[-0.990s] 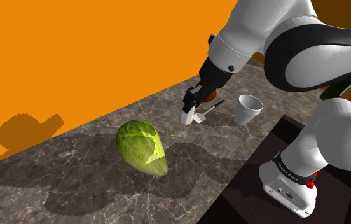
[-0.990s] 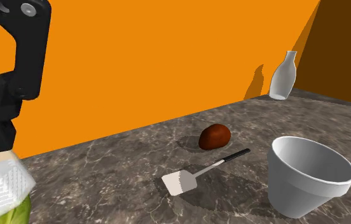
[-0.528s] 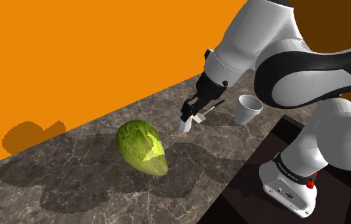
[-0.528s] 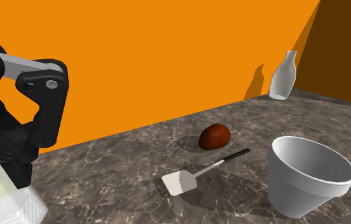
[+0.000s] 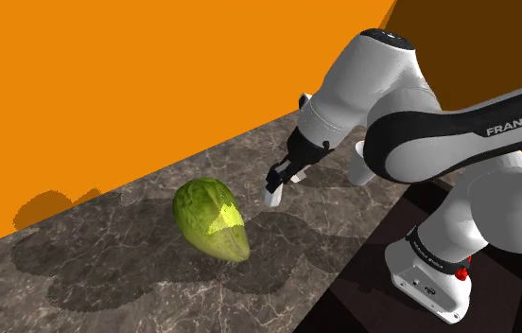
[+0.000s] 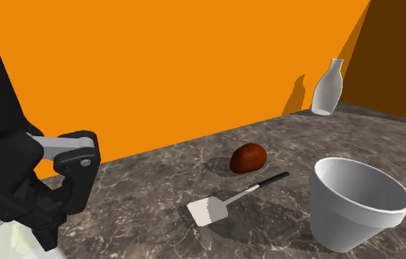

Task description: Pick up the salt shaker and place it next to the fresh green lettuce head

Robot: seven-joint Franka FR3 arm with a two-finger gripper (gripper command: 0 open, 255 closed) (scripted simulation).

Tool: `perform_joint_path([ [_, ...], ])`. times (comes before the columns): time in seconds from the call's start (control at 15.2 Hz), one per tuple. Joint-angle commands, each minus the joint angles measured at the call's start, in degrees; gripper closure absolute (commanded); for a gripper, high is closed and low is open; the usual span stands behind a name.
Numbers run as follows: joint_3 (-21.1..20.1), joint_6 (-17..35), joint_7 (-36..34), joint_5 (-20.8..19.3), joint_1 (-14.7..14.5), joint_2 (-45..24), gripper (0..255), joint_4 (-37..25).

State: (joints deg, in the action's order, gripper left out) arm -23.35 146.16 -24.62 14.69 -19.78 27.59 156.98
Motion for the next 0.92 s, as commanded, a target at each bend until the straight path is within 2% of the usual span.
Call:
perform_joint_path([
  [0.0,-0.53,2.16,-0.21,0.05,0.08,-1.37,255,0.75],
  [0.86,-3.99,16.29,-2.05,-1.78,2.36,-12.11,255,4.26],
])
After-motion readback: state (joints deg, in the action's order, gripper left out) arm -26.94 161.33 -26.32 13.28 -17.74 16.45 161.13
